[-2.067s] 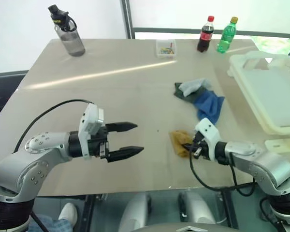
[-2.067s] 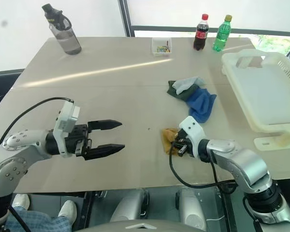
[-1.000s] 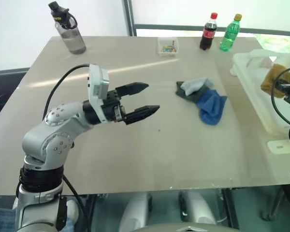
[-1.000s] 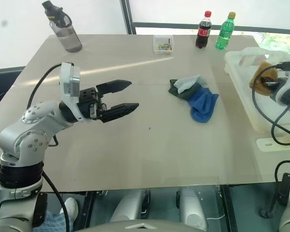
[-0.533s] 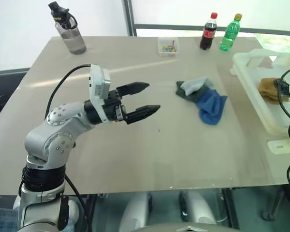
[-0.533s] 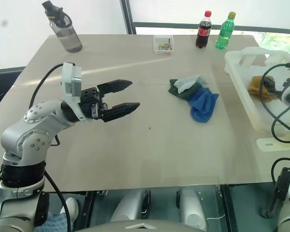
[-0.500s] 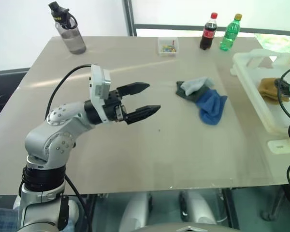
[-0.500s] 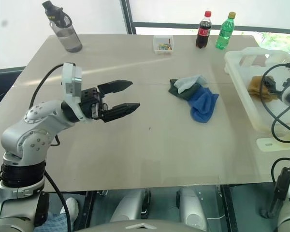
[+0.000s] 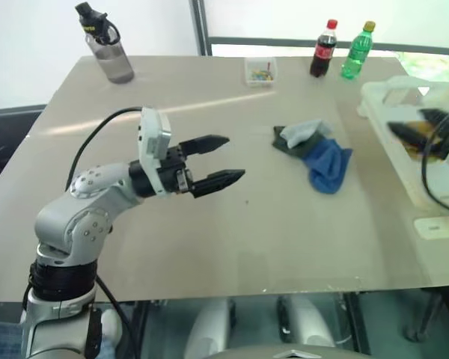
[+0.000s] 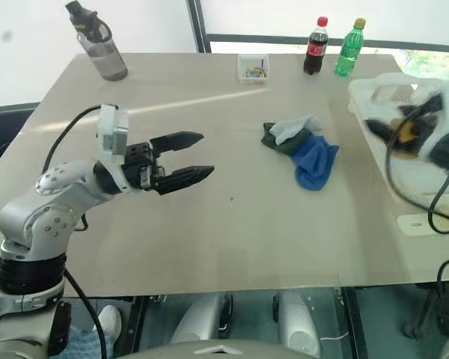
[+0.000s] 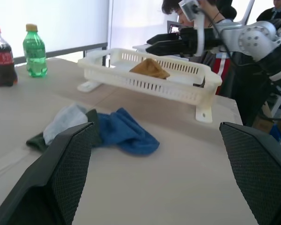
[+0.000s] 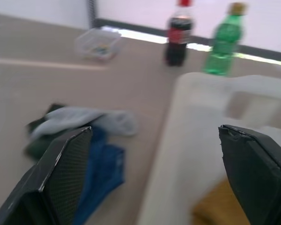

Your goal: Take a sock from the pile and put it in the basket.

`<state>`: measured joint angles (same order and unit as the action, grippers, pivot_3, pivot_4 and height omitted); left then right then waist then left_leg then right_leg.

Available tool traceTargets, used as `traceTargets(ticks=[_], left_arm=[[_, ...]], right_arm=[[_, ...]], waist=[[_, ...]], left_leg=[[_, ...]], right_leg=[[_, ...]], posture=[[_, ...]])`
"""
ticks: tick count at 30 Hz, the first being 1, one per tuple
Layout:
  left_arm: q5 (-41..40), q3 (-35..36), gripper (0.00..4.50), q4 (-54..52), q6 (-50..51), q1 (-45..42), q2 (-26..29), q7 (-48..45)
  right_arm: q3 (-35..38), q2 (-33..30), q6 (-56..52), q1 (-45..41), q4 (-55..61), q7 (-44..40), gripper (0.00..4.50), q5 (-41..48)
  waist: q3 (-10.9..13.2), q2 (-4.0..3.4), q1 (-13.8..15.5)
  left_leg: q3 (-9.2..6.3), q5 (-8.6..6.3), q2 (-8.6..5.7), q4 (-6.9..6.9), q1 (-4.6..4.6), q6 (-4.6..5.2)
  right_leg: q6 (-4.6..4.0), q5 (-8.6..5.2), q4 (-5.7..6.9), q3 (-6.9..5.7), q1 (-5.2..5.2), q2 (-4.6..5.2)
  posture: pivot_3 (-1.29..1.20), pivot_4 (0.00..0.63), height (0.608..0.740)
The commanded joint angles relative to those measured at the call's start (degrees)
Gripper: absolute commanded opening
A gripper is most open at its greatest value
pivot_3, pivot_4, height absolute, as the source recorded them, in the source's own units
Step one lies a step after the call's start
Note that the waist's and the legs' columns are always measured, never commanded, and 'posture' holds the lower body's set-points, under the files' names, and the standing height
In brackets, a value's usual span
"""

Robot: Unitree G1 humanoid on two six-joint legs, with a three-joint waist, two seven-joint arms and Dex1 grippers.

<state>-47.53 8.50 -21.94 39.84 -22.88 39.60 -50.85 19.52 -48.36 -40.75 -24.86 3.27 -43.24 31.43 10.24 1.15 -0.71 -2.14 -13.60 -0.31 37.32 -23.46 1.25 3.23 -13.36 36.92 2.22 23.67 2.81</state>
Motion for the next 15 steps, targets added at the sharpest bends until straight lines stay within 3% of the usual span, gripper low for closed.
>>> traceTargets(ticks=[1,4,9,15], left_arm=[[-1.59,2.03,4.5,-3.76,2.29,3.18,2.32,0.9],[-2.39,3.79,4.5,-5.68,3.5,6.87,2.74,3.13],[-2.53,7.21,4.5,-11.07,3.11,18.35,3.18,4.34],[0.77,8.44,4.5,-13.79,-0.37,30.52,2.66,4.8]], right_arm=[[2.22,1.03,-3.47,2.0,8.37,-1.77,4.44,6.85],[3.25,2.89,-6.03,4.28,12.87,-0.57,4.44,10.92],[3.72,2.24,-5.22,17.16,21.2,-4.96,4.44,13.08],[2.16,1.76,4.7,28.86,20.35,-11.82,4.44,6.99]], waist=[[0.0,-0.01,-0.1],[0.01,0.0,-0.11],[-0.02,0.0,0.31],[-0.03,0.0,0.19]], left_leg=[[-0.01,0.0,-0.02,0.04,-0.01,0.0],[-0.07,-0.01,0.0,0.08,0.08,0.02],[-0.2,-0.02,0.02,0.06,0.09,0.02],[-0.01,-0.03,0.0,0.07,0.31,0.03]], right_leg=[[0.01,0.01,0.0,0.02,0.0,0.02],[0.05,0.03,0.01,0.19,-0.01,0.05],[0.04,0.02,0.04,0.07,-0.05,0.04],[-0.01,-0.01,0.02,0.21,-0.17,0.11]], posture=[[0.0,0.15,0.74],[0.0,0.15,0.74],[0.0,0.15,0.74],[0.0,0.15,0.74]])
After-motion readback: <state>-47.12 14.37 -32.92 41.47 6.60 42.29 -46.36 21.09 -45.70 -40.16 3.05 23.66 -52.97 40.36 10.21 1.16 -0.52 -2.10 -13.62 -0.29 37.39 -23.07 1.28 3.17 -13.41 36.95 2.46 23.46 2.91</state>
